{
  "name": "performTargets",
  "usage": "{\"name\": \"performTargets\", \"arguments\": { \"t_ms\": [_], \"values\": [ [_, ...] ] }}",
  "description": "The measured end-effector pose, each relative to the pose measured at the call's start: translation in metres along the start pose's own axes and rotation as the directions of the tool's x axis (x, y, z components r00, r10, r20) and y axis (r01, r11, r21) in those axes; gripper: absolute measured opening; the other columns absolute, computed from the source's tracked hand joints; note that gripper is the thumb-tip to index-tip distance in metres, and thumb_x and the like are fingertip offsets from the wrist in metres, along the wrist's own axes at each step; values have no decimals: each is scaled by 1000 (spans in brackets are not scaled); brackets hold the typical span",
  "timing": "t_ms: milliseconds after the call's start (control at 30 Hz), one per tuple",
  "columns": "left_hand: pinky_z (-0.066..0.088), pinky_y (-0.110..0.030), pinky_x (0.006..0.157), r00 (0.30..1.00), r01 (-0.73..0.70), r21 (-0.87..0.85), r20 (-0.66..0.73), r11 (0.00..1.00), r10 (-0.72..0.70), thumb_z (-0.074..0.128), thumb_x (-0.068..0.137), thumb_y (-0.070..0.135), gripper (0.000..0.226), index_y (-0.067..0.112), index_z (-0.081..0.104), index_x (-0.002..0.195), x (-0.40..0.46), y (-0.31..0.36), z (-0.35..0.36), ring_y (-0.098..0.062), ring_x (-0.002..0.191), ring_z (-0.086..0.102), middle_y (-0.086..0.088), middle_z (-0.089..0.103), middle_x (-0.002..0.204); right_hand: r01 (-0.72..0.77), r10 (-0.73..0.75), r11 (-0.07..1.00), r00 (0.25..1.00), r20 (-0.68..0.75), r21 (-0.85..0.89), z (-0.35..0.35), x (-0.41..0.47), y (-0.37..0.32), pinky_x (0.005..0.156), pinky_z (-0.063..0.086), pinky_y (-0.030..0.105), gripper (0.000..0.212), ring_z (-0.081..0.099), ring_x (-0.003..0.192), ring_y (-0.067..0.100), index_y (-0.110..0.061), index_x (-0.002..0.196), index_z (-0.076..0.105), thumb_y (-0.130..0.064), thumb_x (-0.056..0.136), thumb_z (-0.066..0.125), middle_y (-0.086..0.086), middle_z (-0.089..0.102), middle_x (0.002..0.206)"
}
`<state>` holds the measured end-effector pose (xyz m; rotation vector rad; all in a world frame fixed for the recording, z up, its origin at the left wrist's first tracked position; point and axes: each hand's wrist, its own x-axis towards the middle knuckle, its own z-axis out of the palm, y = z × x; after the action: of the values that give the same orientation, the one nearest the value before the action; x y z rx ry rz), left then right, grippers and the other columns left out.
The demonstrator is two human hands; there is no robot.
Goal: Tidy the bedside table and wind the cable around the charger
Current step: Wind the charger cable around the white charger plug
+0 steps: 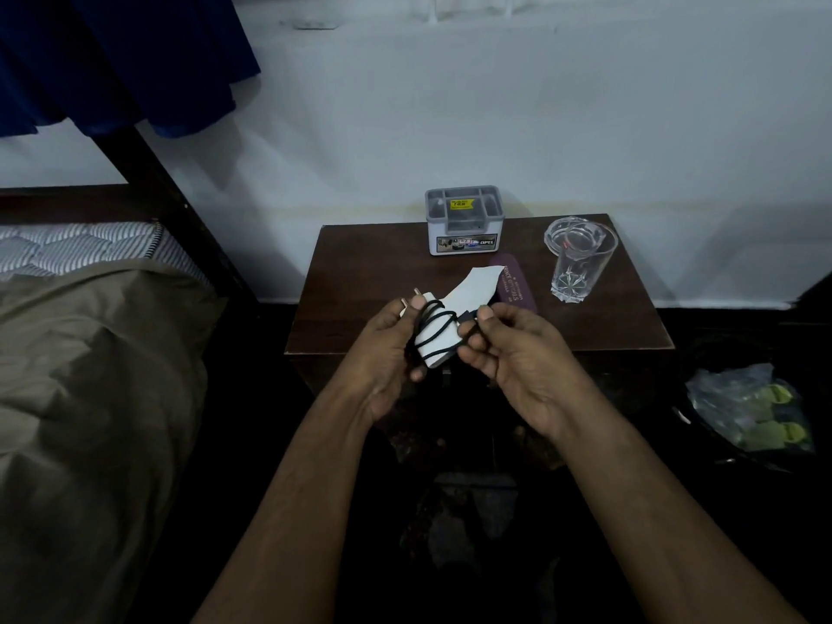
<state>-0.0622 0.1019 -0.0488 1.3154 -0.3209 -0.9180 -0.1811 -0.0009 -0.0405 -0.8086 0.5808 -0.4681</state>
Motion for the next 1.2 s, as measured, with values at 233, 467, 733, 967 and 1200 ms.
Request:
{"name": "performTargets", "arguments": {
  "t_ms": [233, 467, 733, 967, 1200],
  "values": [
    [32, -16, 35, 995, 95, -115, 23, 989, -93, 55, 100, 30, 18, 18, 69, 99, -2, 1, 1, -5, 48, 56, 6, 69, 68, 202, -326, 667, 945, -37, -717, -14, 1, -8, 53, 53, 24, 19, 58, 58, 3, -19, 108, 59, -31, 96, 67, -3, 64, 79],
    [31, -16, 34, 989, 146, -175, 55, 974, -138, 55, 100, 29, 19, 16, 70, 98, -3, 3, 0, -6, 49, 53, 2, 66, 72, 48, -24, 951, 996, 81, -305, -9, -1, -10, 73, 51, 22, 24, 64, 91, 10, -20, 118, 71, -28, 104, 53, 0, 72, 110],
    [29, -15, 32, 980, 163, -131, 139, 978, -144, 54, 99, 28, 17, 19, 68, 98, -7, 1, 1, -4, 46, 49, 3, 61, 72, 87, -92, 993, 993, -69, -84, -19, 12, -16, 74, 50, 16, 17, 66, 79, 4, -13, 104, 75, -8, 97, 60, 1, 78, 95],
    [28, -14, 33, 973, 183, -64, 152, 981, -172, 63, 87, 39, 17, 23, 66, 92, -4, -2, -3, -4, 46, 50, 7, 62, 67, 241, -250, 967, 958, -141, -79, -25, 23, -14, 70, 55, 16, 17, 69, 75, 7, -4, 106, 74, 0, 94, 64, 10, 75, 94],
    [29, -13, 36, 975, 206, 37, 80, 978, -208, 60, 95, 40, 20, 22, 63, 88, 1, -5, -7, -5, 40, 48, 8, 60, 59, 380, -500, 793, 853, -152, -476, -20, 21, -13, 68, 54, 14, 20, 70, 75, 2, -1, 112, 73, 1, 96, 62, 15, 77, 101]
  ]
}}
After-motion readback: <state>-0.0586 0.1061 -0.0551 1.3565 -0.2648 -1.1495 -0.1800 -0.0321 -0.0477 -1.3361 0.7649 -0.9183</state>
